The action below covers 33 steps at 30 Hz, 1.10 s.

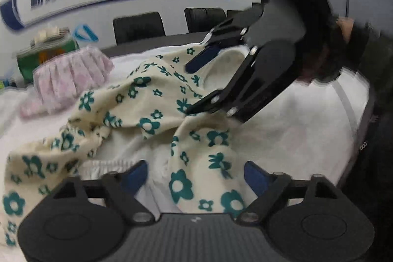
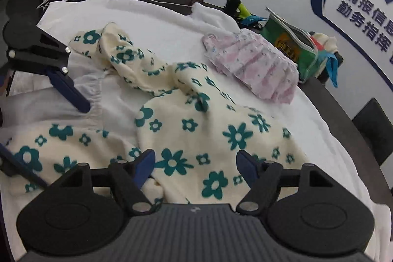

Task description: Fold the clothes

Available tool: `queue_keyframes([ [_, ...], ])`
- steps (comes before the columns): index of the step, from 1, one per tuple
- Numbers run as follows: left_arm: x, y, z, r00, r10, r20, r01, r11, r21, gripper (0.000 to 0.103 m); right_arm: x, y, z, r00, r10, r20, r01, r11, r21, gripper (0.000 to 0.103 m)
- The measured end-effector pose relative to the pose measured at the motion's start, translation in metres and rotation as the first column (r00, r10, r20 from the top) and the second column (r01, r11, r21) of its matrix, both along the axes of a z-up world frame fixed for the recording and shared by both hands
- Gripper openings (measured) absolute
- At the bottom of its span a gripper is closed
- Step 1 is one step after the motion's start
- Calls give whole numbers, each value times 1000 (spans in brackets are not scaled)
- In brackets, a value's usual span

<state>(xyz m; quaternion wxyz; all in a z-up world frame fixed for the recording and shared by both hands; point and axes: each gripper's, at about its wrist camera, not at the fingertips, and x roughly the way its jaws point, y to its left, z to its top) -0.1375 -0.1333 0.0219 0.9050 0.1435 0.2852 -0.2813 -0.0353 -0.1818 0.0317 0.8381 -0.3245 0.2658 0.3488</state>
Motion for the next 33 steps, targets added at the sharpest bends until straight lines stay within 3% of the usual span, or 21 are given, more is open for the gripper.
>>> queue_keyframes([
  [2, 1, 5, -2, 999, -43, -17, 43, 999, -14, 8, -8, -12, 1, 1000, -22, -14, 22, 1000, 13, 74],
  [4, 1, 14, 0, 997, -80, -15, 79, 997, -19, 5, -16, -21, 2, 998, -22, -59, 24, 999, 25, 72],
  [7, -4, 44, 14, 993, -77, 92, 72, 996, 54, 4, -23, -31, 2, 994, -19, -111, 24, 999, 44, 55],
  [9, -6, 70, 28, 986, -67, 154, 52, 994, 99, 3, -21, -32, 2, 992, -47, -114, 55, 996, 71, 14],
  [11, -7, 100, 50, 967, 8, 256, -48, 988, 150, 3, -22, -24, 1, 995, -74, -66, 80, 993, 84, 1],
  [13, -15, 130, 74, 911, 61, 407, -143, 974, 174, 3, -27, -17, 7, 997, -81, 3, 80, 989, 126, 1],
  [15, -40, 159, 96, 829, 58, 556, -180, 969, 167, 3, -42, -18, 32, 994, -69, 88, 45, 969, 245, 1],
  [19, -74, 197, 106, 739, 150, 657, -275, 957, 92, 3, -69, -40, 99, 971, -84, 224, -41, 865, 501, 1],
  [21, -74, 209, 92, 750, 214, 626, -325, 943, 67, 3, -56, -52, 115, 965, -153, 215, 16, 847, 531, 1],
  [24, -58, 225, 55, 824, 287, 488, -364, 929, 67, 5, -5, -63, 107, 938, -329, 109, 249, 859, 448, 1],
  [25, -54, 229, 46, 846, 298, 441, -365, 928, 73, 8, 21, -64, 92, 893, -445, 67, 396, 848, 352, 2],
  [26, -50, 233, 37, 867, 306, 394, -364, 928, 79, 13, 48, -64, 73, 815, -578, 47, 554, 800, 230, 10],
  [28, -46, 239, 26, 897, 318, 306, -353, 933, 65, 18, 78, -65, 38, 654, -751, 90, 749, 660, 57, 16],
  [29, -47, 243, 27, 909, 317, 269, -336, 941, 26, 22, 78, -67, 30, 632, -770, 90, 770, 637, 45, 16],
  [31, -58, 253, 39, 925, 302, 230, -290, 953, -84, 38, 62, -77, 32, 661, -749, 41, 741, 661, 119, 33],
  [32, -58, 258, 43, 933, 282, 222, -254, 956, -149, 53, 48, -83, 39, 674, -738, 30, 724, 668, 172, 49],
  [33, -60, 258, 47, 943, 252, 219, -211, 958, -197, 67, 32, -88, 46, 686, -727, 30, 705, 674, 220, 55],
])
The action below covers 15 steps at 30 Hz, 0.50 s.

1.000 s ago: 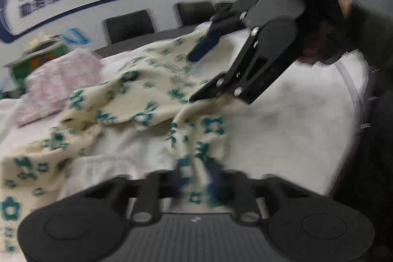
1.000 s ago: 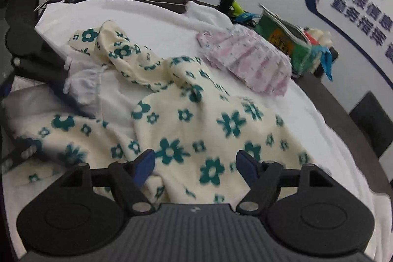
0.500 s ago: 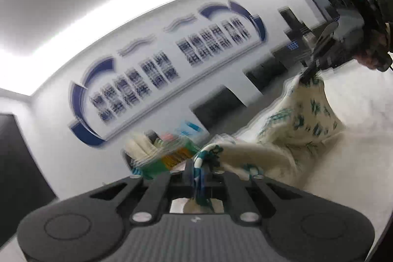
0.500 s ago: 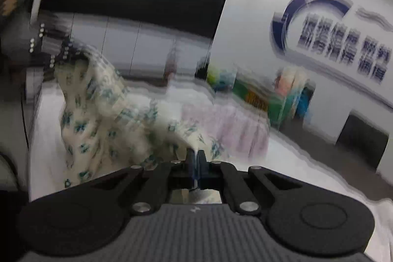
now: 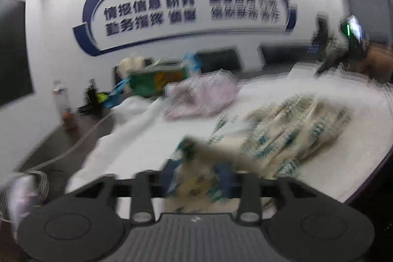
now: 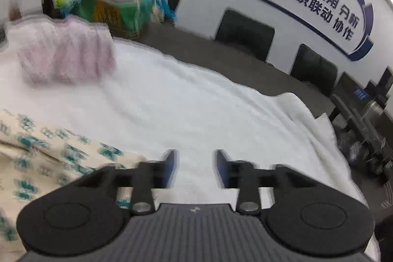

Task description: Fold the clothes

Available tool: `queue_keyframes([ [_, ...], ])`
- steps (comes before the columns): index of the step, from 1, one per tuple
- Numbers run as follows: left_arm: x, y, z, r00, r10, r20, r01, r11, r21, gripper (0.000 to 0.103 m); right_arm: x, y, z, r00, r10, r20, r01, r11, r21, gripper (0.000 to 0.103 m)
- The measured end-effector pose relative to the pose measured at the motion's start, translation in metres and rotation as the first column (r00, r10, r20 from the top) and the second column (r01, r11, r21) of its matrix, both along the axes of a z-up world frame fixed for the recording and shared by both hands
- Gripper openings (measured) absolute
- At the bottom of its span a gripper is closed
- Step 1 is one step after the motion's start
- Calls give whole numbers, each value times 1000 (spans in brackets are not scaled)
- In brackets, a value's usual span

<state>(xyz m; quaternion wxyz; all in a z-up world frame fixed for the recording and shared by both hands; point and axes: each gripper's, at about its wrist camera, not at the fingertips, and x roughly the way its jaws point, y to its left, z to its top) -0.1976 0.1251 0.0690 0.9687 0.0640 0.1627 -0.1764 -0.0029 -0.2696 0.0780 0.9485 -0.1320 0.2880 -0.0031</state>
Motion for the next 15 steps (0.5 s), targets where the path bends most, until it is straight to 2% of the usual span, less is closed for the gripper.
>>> queue_keyframes([
  [2, -4, -11, 4, 994, -105, 28, 106, 994, -26, 80, -37, -9, 16, 996, 69, 48, -72, 995, 65, 56],
  [3, -4, -20, 4, 988, -151, 42, 151, 989, -5, 82, -52, -14, 25, 992, 116, 56, -121, 988, 98, 56],
  [4, 1, -32, -1, 979, -195, 50, 193, 980, 44, 82, -70, -20, 28, 981, 187, 46, -192, 970, 151, 58],
  [6, 13, -62, -17, 966, -256, 38, 245, 951, 188, 82, -99, -22, 20, 948, 319, 10, -312, 921, 233, 62],
  [8, 24, -86, -33, 953, -301, 34, 278, 915, 291, 82, -118, -15, -2, 928, 370, -43, -344, 897, 279, 62],
  [9, 30, -93, -38, 950, -312, 34, 285, 904, 320, 82, -124, -12, -13, 926, 370, -72, -338, 899, 279, 62],
  [13, 41, -112, -45, 956, -290, 37, 258, 896, 362, 78, -114, -1, -59, 958, 252, -133, -231, 960, 156, 61],
  [14, 42, -114, -47, 958, -283, 34, 252, 896, 367, 58, -108, -1, -67, 960, 241, -139, -221, 964, 146, 55],
  [15, 50, -114, -46, 961, -278, -2, 260, 895, 362, 20, -101, -2, -72, 959, 247, -138, -227, 962, 151, 50],
])
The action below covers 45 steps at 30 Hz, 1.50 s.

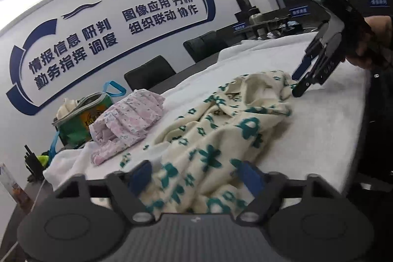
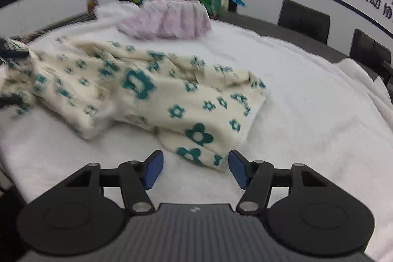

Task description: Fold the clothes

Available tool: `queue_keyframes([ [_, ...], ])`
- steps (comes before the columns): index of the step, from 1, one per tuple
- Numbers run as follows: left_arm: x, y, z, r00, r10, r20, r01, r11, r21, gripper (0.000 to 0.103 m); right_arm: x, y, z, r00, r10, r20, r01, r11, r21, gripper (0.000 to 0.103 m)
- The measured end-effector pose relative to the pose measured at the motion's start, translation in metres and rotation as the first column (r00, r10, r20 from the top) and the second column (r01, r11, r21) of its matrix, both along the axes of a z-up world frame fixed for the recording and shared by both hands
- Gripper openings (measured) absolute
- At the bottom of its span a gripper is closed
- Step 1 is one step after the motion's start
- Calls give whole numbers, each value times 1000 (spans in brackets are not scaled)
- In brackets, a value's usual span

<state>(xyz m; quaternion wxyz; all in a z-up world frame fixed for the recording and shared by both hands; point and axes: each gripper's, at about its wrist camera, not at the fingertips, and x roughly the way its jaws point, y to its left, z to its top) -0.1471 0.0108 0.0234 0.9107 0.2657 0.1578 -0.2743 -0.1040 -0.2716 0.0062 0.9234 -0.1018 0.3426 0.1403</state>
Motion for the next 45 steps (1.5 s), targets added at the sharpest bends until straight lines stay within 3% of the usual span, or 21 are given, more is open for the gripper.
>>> queue_keyframes([
  [1, 15, -4, -1, 999, 9, -50, -9, 1000, -1, 4, 7, 1, -1, 1000, 6, 5, -6, 1000, 5, 32],
  [2, 23, 1, 6, 996, 15, -86, -19, 999, -41, 5, 12, 0, 3, 1000, 4, 5, -4, 1000, 10, 4],
  [7, 74, 31, 54, 975, 74, -210, -131, 953, -272, 13, 30, -28, 62, 987, -115, 114, 92, 978, 187, 3],
  [9, 98, 35, 59, 954, 141, -263, -222, 925, -309, 36, 45, -44, 78, 971, -201, 128, 175, 966, 190, 9],
  [11, 97, 36, 56, 955, 163, -249, -233, 930, -285, 37, 53, -45, 79, 941, -299, 158, 281, 952, 123, 32],
  [12, 95, 36, 55, 956, 170, -239, -234, 934, -272, 42, 55, -45, 79, 923, -341, 178, 331, 940, 83, 34],
  [13, 88, 39, 52, 963, 143, -228, -205, 939, -276, 48, 50, -41, 78, 925, -317, 212, 312, 948, 55, 34],
  [15, 75, 46, 45, 969, 92, -229, -156, 947, -280, 79, 28, -30, 69, 952, -162, 259, 159, 987, 33, 53],
  [16, 76, 46, 41, 968, 84, -237, -148, 952, -266, 81, 22, -21, 64, 961, -90, 260, 89, 996, 16, 57],
  [19, 83, 44, 32, 962, 66, -267, -127, 968, -218, 81, 18, 4, 51, 967, 91, 239, -83, 996, -44, 63],
  [23, 103, 51, 33, 935, 45, -353, -147, 952, -268, 80, 61, 21, 50, 960, 177, 217, -165, 984, -70, 63],
  [25, 112, 58, 33, 910, 43, -413, -183, 935, -304, 65, 95, 18, 51, 965, 208, 160, -207, 978, -26, 64],
  [27, 117, 66, 31, 884, 37, -466, -214, 918, -333, 30, 134, 16, 47, 972, 223, 69, -227, 973, 43, 64],
  [28, 115, 68, 30, 884, 39, -465, -221, 913, -344, 28, 148, 17, 41, 973, 228, 26, -229, 972, 53, 64],
  [29, 111, 70, 30, 887, 43, -460, -228, 907, -355, 25, 160, 18, 34, 972, 233, -9, -233, 971, 49, 60],
  [31, 100, 69, 35, 904, 74, -421, -240, 904, -355, 14, 174, 21, 23, 978, 201, -54, -200, 980, 26, 17],
  [32, 92, 68, 42, 917, 87, -390, -239, 901, -361, 11, 176, 21, 21, 982, 178, -66, -177, 984, 20, 3],
  [35, 72, 66, 78, 952, 101, -290, -217, 889, -403, 8, 139, 7, 53, 991, 111, 80, -116, 991, 65, 3],
  [37, 64, 67, 116, 970, 85, -227, -177, 889, -422, 7, 96, -7, 95, 970, 69, 233, -91, 992, 85, 2],
  [41, 41, 75, 215, 999, 6, -42, -23, 905, -425, 6, -4, -26, 199, 850, 25, 526, -94, 990, 105, 2],
  [45, -3, 80, 307, 976, -71, 207, 129, 950, -284, 7, -67, -34, 284, 724, 26, 689, -100, 993, 68, 3],
])
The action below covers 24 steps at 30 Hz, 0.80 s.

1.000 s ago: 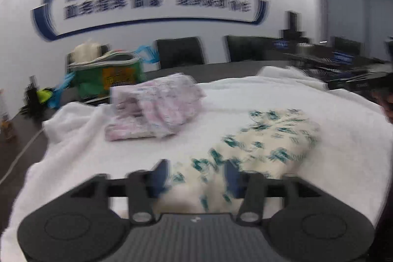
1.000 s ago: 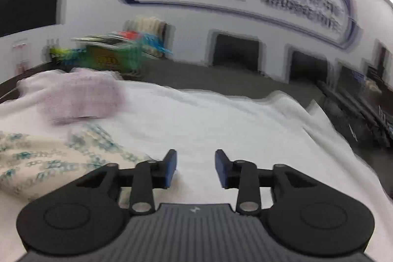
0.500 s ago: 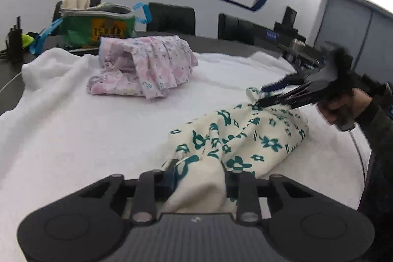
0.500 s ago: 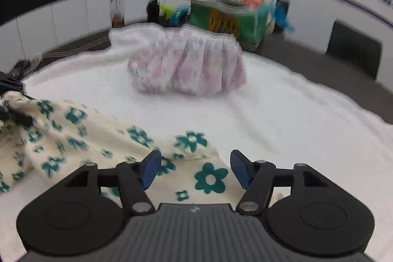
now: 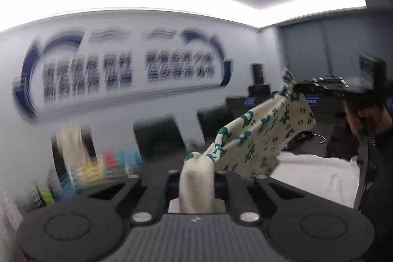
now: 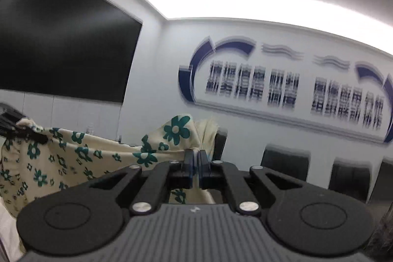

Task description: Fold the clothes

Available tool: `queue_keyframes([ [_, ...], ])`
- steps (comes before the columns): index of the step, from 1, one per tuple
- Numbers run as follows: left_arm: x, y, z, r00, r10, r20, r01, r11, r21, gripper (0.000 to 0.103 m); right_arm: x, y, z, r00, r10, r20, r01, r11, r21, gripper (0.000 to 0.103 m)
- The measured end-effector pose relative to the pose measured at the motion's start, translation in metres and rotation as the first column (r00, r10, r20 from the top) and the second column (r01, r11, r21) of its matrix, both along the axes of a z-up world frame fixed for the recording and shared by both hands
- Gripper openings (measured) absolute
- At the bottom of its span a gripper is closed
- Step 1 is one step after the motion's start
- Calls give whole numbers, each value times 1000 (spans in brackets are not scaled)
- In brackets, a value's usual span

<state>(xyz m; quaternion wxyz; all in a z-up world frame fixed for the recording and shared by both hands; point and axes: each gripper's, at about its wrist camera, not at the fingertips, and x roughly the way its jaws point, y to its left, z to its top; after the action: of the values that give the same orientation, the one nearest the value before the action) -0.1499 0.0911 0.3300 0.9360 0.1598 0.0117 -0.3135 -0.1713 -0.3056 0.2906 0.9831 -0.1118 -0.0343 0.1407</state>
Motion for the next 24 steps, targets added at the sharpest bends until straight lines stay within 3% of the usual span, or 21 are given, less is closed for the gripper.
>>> queue_keyframes([
  [2, -24, -3, 31, 992, 9, 122, -20, 995, 94, 7, -20, 1, 28, 998, -9, 68, 11, 1000, -20, 3],
  [5, -34, -8, 50, 989, 27, 148, -50, 986, 159, 8, -36, 7, 48, 993, -13, 114, 19, 999, -50, 3],
  [8, -22, -14, 46, 992, 36, 121, -62, 974, 217, 8, -27, 7, 45, 996, -10, 89, 16, 998, -58, 3],
  [13, 51, -26, 3, 998, 70, -3, -66, 956, 285, 9, 47, 11, 10, 997, -36, -73, 30, 997, -77, 3],
  [15, 78, -29, -5, 994, 106, -28, -93, 948, 303, 8, 80, 19, -8, 989, -62, -133, 49, 994, -99, 3],
  [18, 79, -28, 18, 993, 114, 16, -114, 952, 284, 8, 94, 26, -5, 989, -90, -117, 80, 993, -92, 3],
  [22, 38, -26, 50, 987, 92, 135, -124, 959, 255, 9, 60, 28, 13, 996, -91, -5, 90, 991, -104, 3],
  [24, 15, -28, 42, 987, 65, 144, -99, 964, 247, 9, 34, 23, 19, 995, -83, 50, 88, 990, -111, 3],
])
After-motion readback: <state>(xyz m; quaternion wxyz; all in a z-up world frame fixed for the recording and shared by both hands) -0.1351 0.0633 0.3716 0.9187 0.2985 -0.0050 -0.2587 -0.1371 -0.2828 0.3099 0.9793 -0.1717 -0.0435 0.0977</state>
